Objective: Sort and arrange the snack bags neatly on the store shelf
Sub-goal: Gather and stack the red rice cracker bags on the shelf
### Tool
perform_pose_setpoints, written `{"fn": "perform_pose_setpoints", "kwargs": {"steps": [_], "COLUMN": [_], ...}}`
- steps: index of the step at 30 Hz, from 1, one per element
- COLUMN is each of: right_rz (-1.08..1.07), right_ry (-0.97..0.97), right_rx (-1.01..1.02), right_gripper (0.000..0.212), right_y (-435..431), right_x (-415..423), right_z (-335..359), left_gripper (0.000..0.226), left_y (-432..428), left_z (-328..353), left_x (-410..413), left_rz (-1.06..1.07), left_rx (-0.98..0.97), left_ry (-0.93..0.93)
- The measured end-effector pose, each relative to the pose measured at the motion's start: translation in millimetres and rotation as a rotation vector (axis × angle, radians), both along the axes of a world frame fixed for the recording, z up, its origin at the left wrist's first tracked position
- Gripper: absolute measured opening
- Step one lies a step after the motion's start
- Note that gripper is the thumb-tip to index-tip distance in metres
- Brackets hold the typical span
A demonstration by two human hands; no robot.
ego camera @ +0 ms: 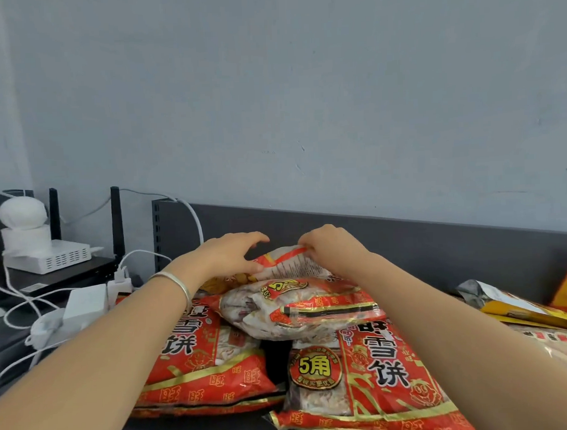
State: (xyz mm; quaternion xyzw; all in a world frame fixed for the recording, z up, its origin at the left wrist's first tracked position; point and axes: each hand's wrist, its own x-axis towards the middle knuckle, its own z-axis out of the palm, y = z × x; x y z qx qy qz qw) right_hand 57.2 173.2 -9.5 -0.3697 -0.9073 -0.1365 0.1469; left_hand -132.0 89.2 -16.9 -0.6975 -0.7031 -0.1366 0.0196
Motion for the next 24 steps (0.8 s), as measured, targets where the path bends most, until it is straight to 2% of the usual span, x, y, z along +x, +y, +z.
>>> {"fn": "perform_pose_setpoints", "kwargs": {"steps": [9,12,14,16,18,22,24], "right_rz": [0.153,0.245,0.335,0.389,0.403,0.460,0.445], "right_ry": [0.202,0.267,0.301,0.275,0.230,0.111,0.026], "right_rx": [0.165,0.149,0.012,-0.118,-0.166,-0.228,-0.264], "right_gripper": [0.026,0.025,0.026,0.038,0.046,0.044,0.043], "right_y": [-20,-31,-40,-49,-58,-71,-75], "right_x": [-13,-20,-29,-40,-51,-66,-71], "right_z": [22,29,34,37,37,34,31], "left_gripper": [0.073,0.051,0.040,0.039,0.040,0.047,0.056], "left_y": [-24,-37,-47,-60,-74,-97,-100], "left_z": [14,17,18,17,10,-7,-15], "left_x": [5,1,-9,-18,-26,-47,-59], "left_rz": [0.099,0.218,0.312,0.416,0.521,0.674,0.701], "left_rx": [0.076,0.250,0.360,0.394,0.390,0.403,0.345], "left_ry": [0.030,0.197,0.310,0.366,0.394,0.417,0.370]}}
